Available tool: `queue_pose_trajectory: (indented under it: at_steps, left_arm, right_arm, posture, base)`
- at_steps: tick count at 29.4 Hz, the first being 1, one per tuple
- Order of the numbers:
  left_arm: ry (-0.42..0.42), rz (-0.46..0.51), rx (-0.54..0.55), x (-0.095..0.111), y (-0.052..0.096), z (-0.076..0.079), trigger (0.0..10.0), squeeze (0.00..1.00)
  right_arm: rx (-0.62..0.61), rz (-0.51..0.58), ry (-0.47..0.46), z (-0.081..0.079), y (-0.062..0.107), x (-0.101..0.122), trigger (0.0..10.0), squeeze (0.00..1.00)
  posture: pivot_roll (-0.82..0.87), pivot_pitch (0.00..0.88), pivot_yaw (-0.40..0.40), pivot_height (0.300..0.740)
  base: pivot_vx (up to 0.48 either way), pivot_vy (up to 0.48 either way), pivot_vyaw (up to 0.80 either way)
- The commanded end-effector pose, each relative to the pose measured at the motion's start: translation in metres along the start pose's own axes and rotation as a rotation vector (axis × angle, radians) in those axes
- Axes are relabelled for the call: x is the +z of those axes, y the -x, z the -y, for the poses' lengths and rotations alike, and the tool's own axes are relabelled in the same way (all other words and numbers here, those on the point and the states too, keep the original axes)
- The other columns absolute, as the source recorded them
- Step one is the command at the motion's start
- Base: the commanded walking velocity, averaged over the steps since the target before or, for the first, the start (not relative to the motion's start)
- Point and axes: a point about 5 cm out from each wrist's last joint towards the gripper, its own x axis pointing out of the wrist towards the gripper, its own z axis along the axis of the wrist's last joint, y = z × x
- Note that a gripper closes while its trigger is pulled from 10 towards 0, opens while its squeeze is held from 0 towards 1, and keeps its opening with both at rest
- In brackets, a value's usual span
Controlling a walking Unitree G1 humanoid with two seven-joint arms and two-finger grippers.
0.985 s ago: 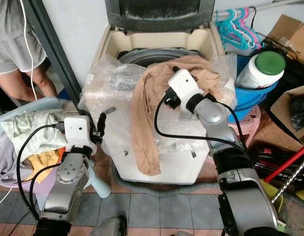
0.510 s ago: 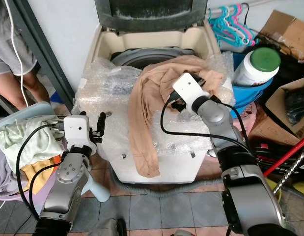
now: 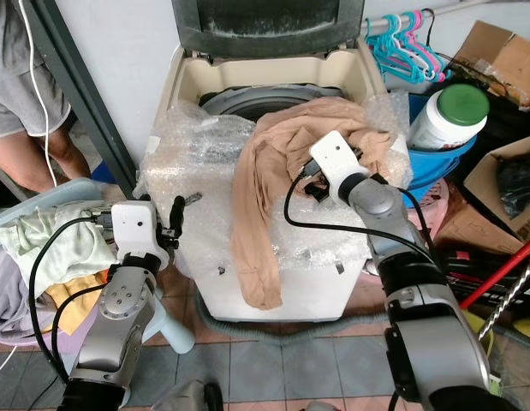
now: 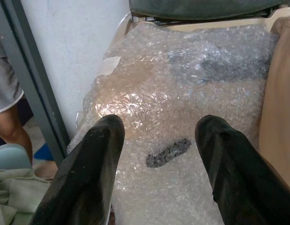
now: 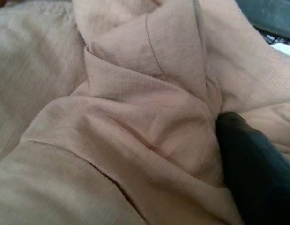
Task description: Clothes washing
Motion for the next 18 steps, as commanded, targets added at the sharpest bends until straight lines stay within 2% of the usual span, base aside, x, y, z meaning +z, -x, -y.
queue_pose_trajectory:
  at_steps: [1,6,12,18]
  left_arm:
    - [0.002,-0.013,0.008,-0.002,0.002,0.000,10.0,0.00]
    - [0.004,-0.023,0.001,-0.005,0.004,0.002,10.0,0.00]
    - [0.012,-0.035,0.008,-0.006,0.004,0.005,10.0,0.00]
    - [0.010,-0.026,0.006,-0.004,0.004,0.004,10.0,0.00]
  right_arm:
    - [0.048,-0.085,-0.054,-0.010,-0.001,-0.017,0.0,0.00]
    - [0.030,-0.060,-0.054,-0.012,-0.011,-0.006,0.0,0.00]
    - [0.027,-0.026,-0.083,-0.024,-0.023,0.007,0.0,0.00]
    - [-0.042,0.033,-0.138,-0.020,-0.024,0.015,0.0,0.00]
  posture:
    - [-0.06,0.000,0.048,0.740]
    - [-0.06,0.000,0.046,0.740]
    - [-0.06,0.000,0.044,0.740]
    - [-0.06,0.000,0.043,0.740]
  base:
    - [0.000,0.000,0.00]
    - [0.000,0.000,0.00]
    - [0.000,0.000,0.00]
    - [0.000,0.000,0.00]
